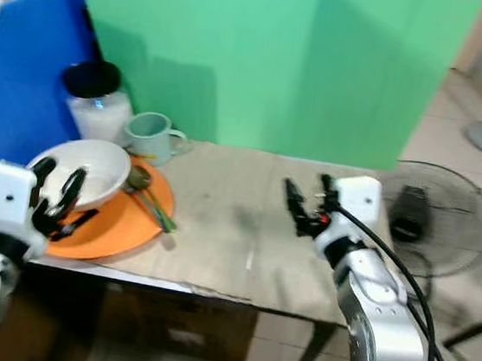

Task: Setting the table

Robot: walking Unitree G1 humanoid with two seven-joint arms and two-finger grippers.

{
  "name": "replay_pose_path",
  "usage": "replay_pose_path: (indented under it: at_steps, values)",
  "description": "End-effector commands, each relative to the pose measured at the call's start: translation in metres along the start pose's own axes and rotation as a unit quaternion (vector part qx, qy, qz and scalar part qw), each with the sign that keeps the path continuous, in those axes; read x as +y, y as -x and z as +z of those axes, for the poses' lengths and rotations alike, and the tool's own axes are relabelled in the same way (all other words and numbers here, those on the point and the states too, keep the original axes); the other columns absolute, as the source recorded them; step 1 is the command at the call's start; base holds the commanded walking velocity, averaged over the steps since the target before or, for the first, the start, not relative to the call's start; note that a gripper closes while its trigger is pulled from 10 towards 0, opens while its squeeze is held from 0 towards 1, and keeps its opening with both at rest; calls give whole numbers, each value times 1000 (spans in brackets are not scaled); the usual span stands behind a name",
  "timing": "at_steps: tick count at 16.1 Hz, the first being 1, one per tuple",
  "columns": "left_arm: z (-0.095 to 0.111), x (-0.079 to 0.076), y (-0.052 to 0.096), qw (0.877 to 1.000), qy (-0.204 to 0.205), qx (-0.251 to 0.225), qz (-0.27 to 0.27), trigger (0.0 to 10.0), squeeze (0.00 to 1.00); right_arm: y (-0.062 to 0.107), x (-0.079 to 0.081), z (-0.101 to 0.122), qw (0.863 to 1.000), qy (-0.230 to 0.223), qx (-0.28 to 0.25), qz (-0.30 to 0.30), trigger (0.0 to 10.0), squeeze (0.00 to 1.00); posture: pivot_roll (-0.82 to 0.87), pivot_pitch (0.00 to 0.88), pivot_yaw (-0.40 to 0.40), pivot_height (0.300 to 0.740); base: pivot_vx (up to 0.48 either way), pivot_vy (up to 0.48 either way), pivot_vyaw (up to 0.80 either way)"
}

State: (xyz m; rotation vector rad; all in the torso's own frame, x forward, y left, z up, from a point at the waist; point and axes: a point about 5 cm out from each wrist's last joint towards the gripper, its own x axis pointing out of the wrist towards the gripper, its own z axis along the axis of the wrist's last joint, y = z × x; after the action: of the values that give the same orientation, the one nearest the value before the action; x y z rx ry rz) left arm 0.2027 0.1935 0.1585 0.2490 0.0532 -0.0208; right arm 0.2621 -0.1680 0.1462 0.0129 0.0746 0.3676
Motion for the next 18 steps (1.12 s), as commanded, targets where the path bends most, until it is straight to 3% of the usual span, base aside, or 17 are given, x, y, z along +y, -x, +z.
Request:
replay_pose_path:
  at_steps: [1, 3, 4, 5, 6, 10, 13, 15, 18]
  values:
    - [-2, 6, 0, 1000, -5, 17, -4, 10000, 0, -8, 4, -1, 1000, -16, 8, 25, 10000, 0, -11, 0, 49, 740, 0, 0, 0]
    - [-3, 18, -4, 999, -25, 35, -27, 10000, 0, -20, 11, -1, 997, -30, 17, 69, 10000, 0, 5, 0, 37, 740, 0, 0, 0]
    - [-4, 24, -5, 999, -11, 45, -26, 10000, 0, -23, 15, -1, 995, -25, 21, 92, 10000, 0, 7, 0, 36, 740, 0, 0, 0]
    - [-4, 30, -5, 999, 4, 49, -13, 10000, 792, -25, 17, 0, 994, -15, 21, 106, 10000, 0, 9, 0, 33, 740, 0, 0, 0]
    - [-7, 45, -5, 997, 48, 57, 33, 10000, 1000, -29, 20, 1, 992, -9, 24, 124, 10000, 0, 11, 0, 28, 740, 0, 0, 0]
    - [-25, 70, -7, 984, 131, 113, 53, 10000, 1000, -34, 24, 1, 991, -11, 20, 135, 10000, 0, 12, 0, 22, 740, 0, 0, 0]
    - [-21, 89, -15, 967, 232, 90, 58, 10000, 1000, -31, 28, -1, 989, -13, 21, 147, 10000, 0, 8, 0, 31, 740, 0, 0, 0]
    - [-18, 92, -19, 958, 272, 85, 34, 10000, 1000, -30, 28, -1, 988, -11, 21, 150, 10000, 0, 6, 0, 32, 740, 0, 0, 0]
    - [-26, 96, -23, 938, 321, 129, 31, 10000, 1000, -29, 30, 0, 986, -2, 20, 167, 10000, 0, 0, 0, 39, 740, 0, 0, 0]
